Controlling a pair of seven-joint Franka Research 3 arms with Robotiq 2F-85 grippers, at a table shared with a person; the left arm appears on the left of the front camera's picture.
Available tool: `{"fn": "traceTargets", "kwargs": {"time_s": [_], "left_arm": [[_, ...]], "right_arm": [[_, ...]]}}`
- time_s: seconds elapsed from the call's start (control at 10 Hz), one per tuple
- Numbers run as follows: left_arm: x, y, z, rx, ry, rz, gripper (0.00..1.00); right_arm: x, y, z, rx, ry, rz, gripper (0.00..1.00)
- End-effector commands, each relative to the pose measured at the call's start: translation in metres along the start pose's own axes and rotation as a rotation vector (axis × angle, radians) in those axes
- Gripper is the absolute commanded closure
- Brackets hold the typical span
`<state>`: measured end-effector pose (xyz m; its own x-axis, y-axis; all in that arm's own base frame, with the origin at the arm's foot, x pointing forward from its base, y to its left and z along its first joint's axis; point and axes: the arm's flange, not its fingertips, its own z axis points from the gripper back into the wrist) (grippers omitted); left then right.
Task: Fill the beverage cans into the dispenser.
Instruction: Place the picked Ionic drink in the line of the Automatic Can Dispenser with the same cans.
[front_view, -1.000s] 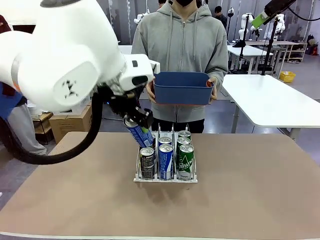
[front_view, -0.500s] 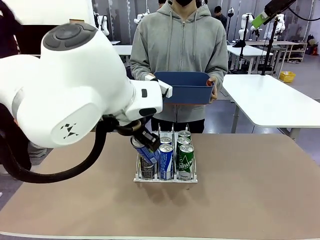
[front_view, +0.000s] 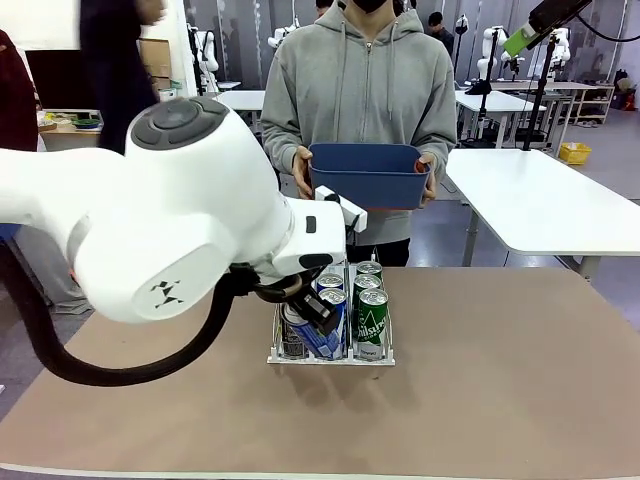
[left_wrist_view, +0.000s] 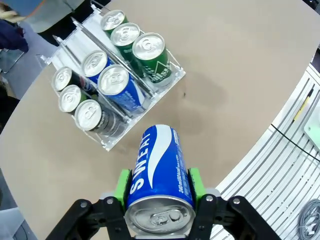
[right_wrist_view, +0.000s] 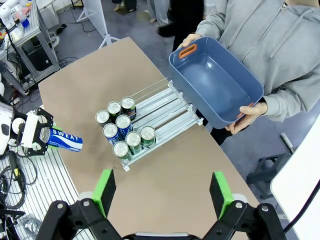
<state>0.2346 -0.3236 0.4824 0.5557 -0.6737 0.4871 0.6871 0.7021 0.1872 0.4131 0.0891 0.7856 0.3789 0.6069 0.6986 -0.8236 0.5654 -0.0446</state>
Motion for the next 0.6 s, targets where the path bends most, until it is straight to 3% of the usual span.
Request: {"fn": "traceTargets", "kwargs": {"time_s": [0.0,0.1,0.2,0.5], "left_arm": [[0.007,0.004,-0.016,-0.045,-0.027,-0.023,0.43],[0.01,0.006,-0.019,-0.083,-0.045,-0.032,0.43],[0.001,-0.001,-0.011,-0.014,0.001,-0.005,0.43],[0.003,0.0,-0.021,-0.032,0.002,-0.012,0.43]], "right_arm": [[-0.002,0.002,0.0,0.003,0.005,0.005,0.0],[-0.002,0.002,0.0,0.003,0.005,0.005,0.0],[-0.002,0.002,0.0,0.003,0.005,0.005,0.0],[-0.002,0.002,0.0,0.003,0.005,0.005,0.0]]}}
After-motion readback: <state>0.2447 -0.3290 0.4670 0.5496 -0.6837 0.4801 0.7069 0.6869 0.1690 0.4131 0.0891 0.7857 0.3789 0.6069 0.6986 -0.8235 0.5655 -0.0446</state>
